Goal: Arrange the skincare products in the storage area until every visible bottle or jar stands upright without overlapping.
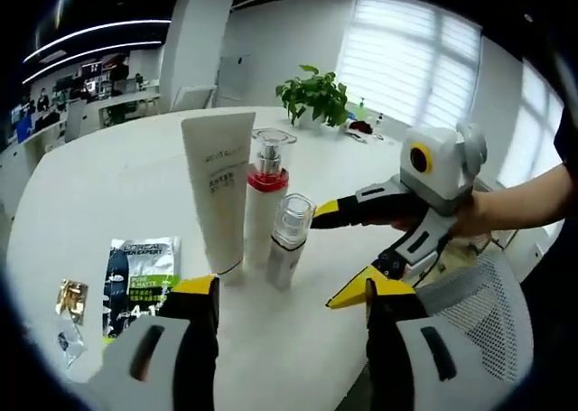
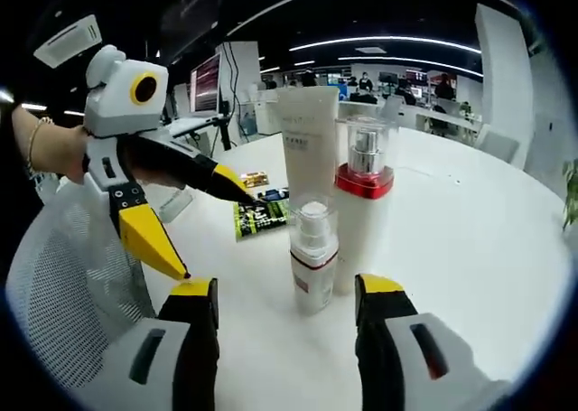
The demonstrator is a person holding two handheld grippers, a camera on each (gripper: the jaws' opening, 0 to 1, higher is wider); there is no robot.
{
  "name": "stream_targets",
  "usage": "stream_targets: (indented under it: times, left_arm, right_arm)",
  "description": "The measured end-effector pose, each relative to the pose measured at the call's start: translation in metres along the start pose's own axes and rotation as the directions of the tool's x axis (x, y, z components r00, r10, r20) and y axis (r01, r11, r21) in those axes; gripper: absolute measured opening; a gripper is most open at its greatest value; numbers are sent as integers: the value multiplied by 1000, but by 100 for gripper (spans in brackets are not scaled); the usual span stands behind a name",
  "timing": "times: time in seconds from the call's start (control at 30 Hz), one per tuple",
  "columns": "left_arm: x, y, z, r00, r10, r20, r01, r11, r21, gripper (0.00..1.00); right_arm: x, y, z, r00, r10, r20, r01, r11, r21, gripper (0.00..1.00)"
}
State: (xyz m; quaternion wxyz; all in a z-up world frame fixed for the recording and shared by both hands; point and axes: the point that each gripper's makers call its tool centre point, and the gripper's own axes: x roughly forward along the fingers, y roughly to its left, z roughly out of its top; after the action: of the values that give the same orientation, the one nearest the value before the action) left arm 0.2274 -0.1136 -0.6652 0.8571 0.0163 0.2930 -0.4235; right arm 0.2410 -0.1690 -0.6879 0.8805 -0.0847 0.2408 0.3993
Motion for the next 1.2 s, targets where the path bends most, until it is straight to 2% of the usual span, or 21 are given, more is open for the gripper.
stream_targets:
  times: [0.6, 0.93, 1.2]
  left_arm:
    - [-67, 37, -33, 995, 101, -5, -101, 992, -72, 73]
    - [-100, 49, -48, 991, 131, -12, -131, 987, -97, 81]
    - [-125, 67, -64, 979, 203, -14, -203, 970, -137, 90]
  right_arm:
    - [-17, 16, 16, 997, -72, 41, 70, 996, 52, 72]
    - [-22, 23, 12, 995, -94, 26, 92, 993, 71, 77]
    - [-23, 28, 10, 995, -98, 16, 97, 992, 85, 81]
